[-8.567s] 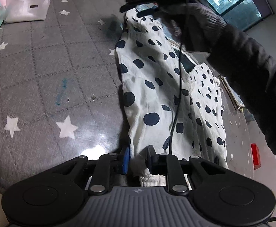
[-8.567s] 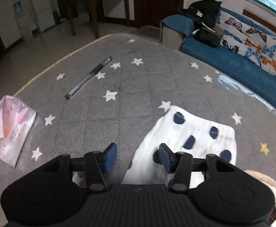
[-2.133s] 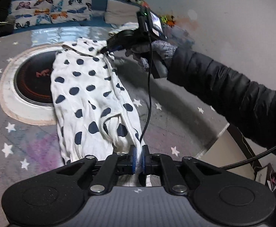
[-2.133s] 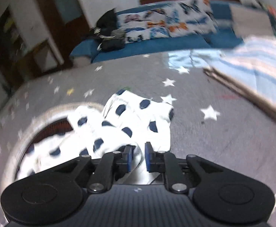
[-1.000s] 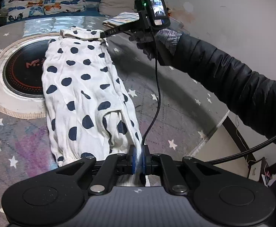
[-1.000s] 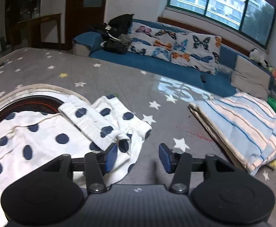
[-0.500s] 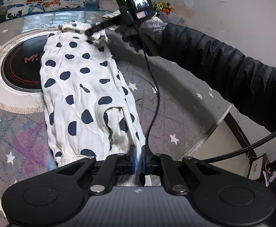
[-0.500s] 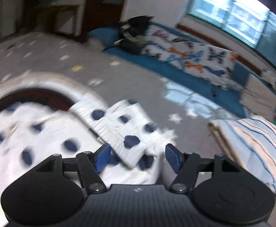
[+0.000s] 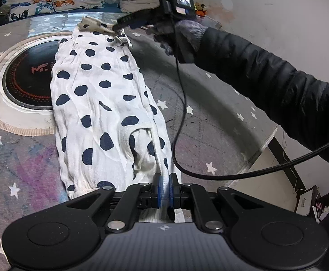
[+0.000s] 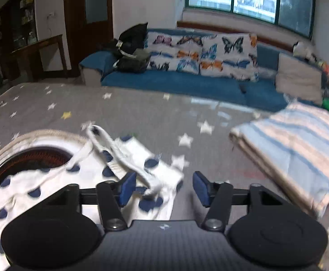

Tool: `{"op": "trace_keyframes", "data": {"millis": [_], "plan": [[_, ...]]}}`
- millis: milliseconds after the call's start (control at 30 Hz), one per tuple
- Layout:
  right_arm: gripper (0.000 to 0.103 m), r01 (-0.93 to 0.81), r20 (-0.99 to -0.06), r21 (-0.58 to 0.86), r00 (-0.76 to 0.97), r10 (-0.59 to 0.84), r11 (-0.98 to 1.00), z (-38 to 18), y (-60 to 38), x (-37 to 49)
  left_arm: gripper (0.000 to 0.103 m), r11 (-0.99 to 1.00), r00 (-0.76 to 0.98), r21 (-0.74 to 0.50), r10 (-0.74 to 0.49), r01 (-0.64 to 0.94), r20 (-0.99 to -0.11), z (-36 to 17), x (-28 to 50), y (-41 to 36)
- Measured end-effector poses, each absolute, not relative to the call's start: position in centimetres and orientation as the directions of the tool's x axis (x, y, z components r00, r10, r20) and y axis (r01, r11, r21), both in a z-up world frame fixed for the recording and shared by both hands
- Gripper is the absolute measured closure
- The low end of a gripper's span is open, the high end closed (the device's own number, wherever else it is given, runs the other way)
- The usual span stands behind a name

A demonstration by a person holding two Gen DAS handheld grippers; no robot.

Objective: Fold clothes

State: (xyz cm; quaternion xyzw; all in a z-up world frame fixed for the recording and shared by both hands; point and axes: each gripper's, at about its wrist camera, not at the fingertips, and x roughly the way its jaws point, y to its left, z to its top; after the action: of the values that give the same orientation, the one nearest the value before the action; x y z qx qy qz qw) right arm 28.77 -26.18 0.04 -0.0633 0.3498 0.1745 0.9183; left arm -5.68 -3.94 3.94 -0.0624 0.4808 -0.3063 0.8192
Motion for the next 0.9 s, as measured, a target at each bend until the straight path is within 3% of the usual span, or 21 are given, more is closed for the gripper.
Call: {"op": "trace_keyframes", "data": {"millis": [333,633,900], "plan": [[0.049,-0.226,-0.626,0.087,0.745,0.229,0.970,0.3,-27.9,31.1,0.096,0.811,0.347,-0.395,-0.553,0.431,-0.758,3.6,-5.6,-4.0],[0.060,-0.340,-0.646,0.134,0.683,0.342,0.931,-0.4,-28.5,29.4,0.096,0.811,0.355,-0.392,-0.554,0.435,-0.753,3.7,-5.7,-3.8],[0.059,-0.279,-0.597,0.166,0.735,0.322,0.946,0.3,-29.5,29.3,0.096,0.817,0.364,-0.387,-0.548,0.428,-0.753,4.0,-5.9,-3.6]]}}
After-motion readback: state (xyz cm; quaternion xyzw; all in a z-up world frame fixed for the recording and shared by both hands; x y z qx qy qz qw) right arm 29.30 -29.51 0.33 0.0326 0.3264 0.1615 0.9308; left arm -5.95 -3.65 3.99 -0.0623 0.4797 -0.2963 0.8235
